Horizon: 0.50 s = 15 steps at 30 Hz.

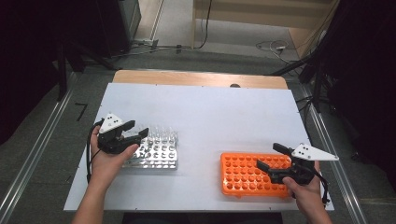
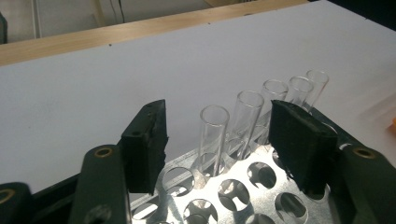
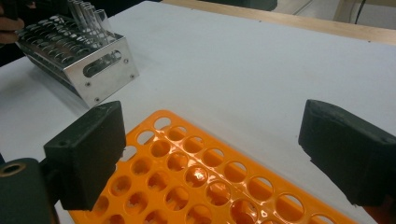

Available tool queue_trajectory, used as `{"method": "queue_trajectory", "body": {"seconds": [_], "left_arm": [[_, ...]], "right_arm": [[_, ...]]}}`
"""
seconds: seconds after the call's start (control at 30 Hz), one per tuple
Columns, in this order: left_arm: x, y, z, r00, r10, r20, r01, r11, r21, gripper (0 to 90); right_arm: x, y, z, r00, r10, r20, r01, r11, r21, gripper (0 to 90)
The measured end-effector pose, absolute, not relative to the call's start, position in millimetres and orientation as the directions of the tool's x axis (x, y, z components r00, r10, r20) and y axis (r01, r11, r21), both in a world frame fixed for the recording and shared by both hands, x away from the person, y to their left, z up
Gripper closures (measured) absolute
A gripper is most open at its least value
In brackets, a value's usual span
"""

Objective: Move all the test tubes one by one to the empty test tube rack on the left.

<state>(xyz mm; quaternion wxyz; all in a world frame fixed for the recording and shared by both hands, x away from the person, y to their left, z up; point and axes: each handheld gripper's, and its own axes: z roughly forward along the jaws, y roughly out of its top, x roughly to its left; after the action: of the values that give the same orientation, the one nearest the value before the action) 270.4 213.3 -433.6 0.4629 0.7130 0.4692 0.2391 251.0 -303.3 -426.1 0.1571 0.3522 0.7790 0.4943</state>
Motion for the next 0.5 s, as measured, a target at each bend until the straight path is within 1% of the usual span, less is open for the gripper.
{"method": "queue_trajectory", "body": {"seconds": [0.1, 0.2, 0.4, 0.5], "left_arm": [[268, 213, -432, 0.443, 0.891, -0.102, 0.437, -0.116, 0.892, 24.2], [265, 212, -431, 0.457, 0.883, -0.109, 0.425, -0.109, 0.899, 16.1], [257, 207, -431, 0.486, 0.865, -0.127, 0.404, -0.093, 0.91, 5.5], [252, 204, -431, 0.504, 0.854, -0.128, 0.394, -0.095, 0.914, 1.8]], "right_arm": [[251, -304, -426, -0.701, 0.705, 0.105, 0.394, 0.261, 0.881, 5.9], [251, -304, -426, -0.702, 0.704, 0.103, 0.392, 0.262, 0.882, 5.9], [251, -305, -427, -0.701, 0.705, 0.103, 0.392, 0.261, 0.882, 5.9], [252, -306, -427, -0.7, 0.707, 0.104, 0.393, 0.26, 0.882, 5.9]]}}
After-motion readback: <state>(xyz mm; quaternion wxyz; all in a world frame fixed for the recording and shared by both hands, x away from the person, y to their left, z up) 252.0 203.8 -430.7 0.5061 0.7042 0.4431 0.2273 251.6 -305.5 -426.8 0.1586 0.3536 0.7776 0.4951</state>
